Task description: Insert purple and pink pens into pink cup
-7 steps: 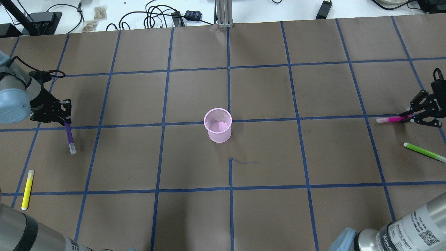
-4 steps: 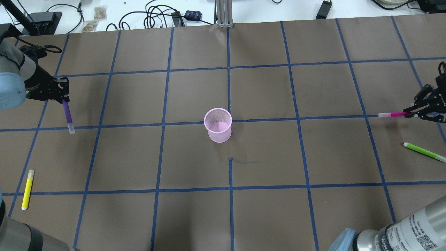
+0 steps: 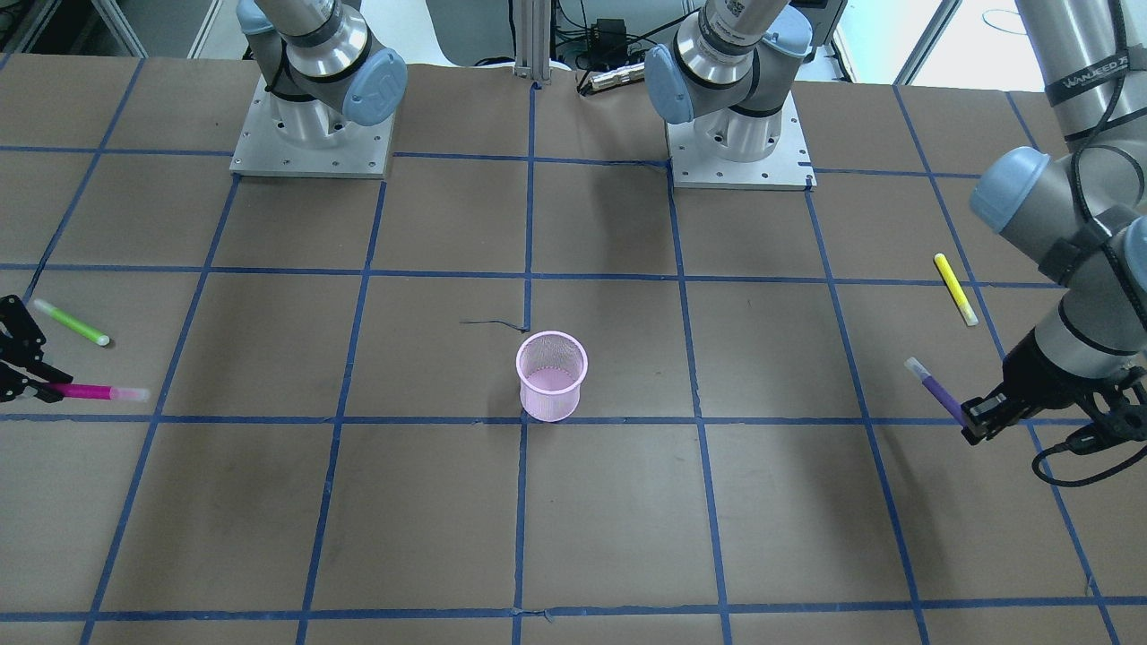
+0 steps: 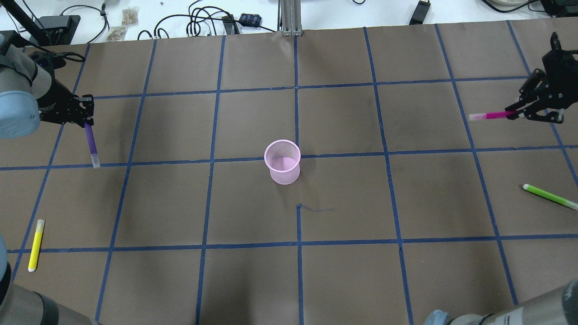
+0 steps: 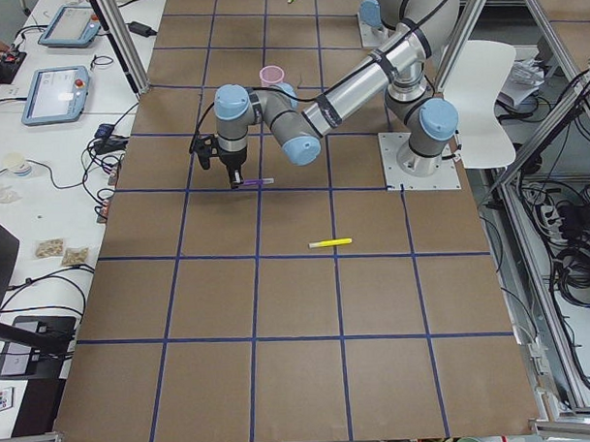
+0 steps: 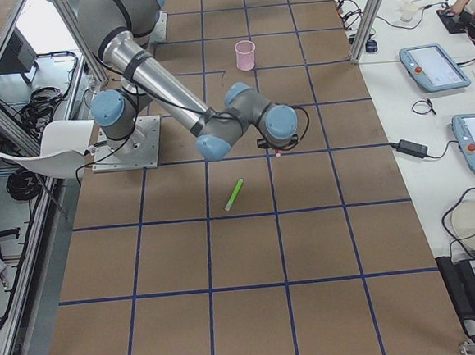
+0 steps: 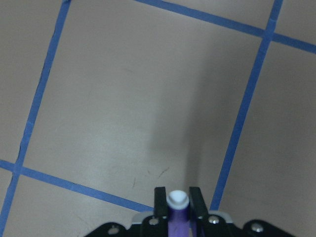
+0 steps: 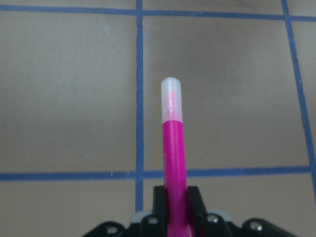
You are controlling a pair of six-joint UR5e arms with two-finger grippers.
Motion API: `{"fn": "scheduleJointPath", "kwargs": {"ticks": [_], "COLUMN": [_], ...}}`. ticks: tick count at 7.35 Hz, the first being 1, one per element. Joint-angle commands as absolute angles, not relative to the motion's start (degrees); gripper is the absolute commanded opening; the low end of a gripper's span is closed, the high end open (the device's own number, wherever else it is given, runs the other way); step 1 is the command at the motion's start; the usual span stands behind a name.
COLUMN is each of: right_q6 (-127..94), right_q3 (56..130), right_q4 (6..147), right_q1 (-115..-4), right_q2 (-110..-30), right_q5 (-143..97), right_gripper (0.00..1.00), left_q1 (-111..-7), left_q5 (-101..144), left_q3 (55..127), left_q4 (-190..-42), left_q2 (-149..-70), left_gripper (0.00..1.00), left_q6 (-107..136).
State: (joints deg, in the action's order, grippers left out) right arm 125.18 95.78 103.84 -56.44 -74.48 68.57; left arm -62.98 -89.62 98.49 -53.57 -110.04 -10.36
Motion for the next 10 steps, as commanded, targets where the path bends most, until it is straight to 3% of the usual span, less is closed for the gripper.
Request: {"fn": "scheduleJointPath", "kwargs": {"ticks": [1,6,10], "right_q6": [109.2,75.4,62.0], "right_q3": [95.7,95.3,93.4], "right_q4": [103.2,112.0,113.0], "right_q1": [-68.8,-101.5,-114.5], "right_q2": [-82.1,-84.0,-76.7], "right_q5": [69.0,89.2,106.6], "right_gripper": [0.0,0.0,0.0], "left_q1": [-63.0,-63.0,-63.0], "left_q5": [-89.5,-89.4,-89.4], "left_q3": [98.4,98.5,99.1], "left_q4": [-53.4,-53.2,-53.2], "left_q2": [-110.6,-110.5,-110.3], "left_gripper": [0.0,0.0,0.0], "left_q6": [-10.5,-10.5,-10.4]}}
